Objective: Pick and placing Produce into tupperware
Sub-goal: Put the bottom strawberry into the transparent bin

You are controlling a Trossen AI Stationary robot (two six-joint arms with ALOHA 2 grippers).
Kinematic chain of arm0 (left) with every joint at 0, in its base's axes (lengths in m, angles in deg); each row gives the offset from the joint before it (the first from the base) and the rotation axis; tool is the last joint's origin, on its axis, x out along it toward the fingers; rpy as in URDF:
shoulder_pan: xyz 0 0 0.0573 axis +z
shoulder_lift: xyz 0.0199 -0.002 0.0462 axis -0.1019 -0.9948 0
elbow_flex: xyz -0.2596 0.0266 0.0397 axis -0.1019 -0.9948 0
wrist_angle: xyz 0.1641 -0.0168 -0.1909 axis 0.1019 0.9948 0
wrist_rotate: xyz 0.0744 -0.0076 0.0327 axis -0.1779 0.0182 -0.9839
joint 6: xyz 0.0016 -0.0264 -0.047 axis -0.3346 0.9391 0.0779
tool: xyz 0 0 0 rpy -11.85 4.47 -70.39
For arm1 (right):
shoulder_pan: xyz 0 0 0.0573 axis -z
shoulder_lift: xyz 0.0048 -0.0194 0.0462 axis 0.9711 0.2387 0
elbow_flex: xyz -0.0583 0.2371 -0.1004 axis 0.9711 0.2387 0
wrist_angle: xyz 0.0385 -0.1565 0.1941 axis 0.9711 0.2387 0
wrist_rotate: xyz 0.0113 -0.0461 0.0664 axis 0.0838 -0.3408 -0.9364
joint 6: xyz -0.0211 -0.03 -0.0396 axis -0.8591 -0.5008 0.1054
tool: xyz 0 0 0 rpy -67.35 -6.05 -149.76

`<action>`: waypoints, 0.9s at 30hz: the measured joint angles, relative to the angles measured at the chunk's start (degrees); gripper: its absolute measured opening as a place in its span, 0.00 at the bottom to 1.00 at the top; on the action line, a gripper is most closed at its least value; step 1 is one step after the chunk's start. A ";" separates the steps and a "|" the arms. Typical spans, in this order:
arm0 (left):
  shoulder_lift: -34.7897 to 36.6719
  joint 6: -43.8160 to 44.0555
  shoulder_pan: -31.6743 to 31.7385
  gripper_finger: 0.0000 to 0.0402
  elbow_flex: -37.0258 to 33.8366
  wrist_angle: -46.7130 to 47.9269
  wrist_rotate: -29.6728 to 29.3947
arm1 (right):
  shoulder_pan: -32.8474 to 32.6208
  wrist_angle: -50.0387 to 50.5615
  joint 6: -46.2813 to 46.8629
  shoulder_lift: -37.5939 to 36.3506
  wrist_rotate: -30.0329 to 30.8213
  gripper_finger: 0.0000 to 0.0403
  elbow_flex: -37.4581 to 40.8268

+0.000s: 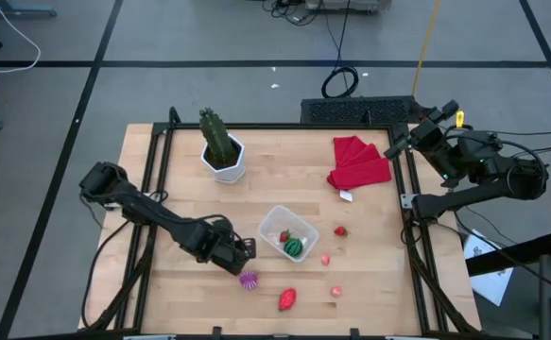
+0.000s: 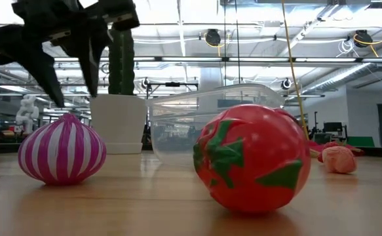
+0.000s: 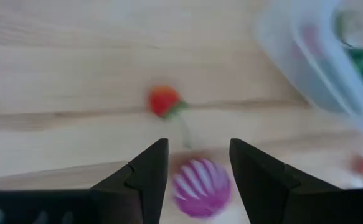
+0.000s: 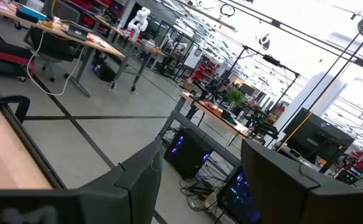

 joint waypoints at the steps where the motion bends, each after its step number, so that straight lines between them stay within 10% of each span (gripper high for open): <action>1: -0.06 -0.22 0.04 0.44 0.06 -0.34 -0.04 | -0.01 0.01 0.00 0.02 -0.01 0.52 0.00; 27: -2.74 -0.38 0.24 0.44 -0.06 0.45 -0.88 | -0.01 0.01 1.11 0.02 -0.02 0.52 0.00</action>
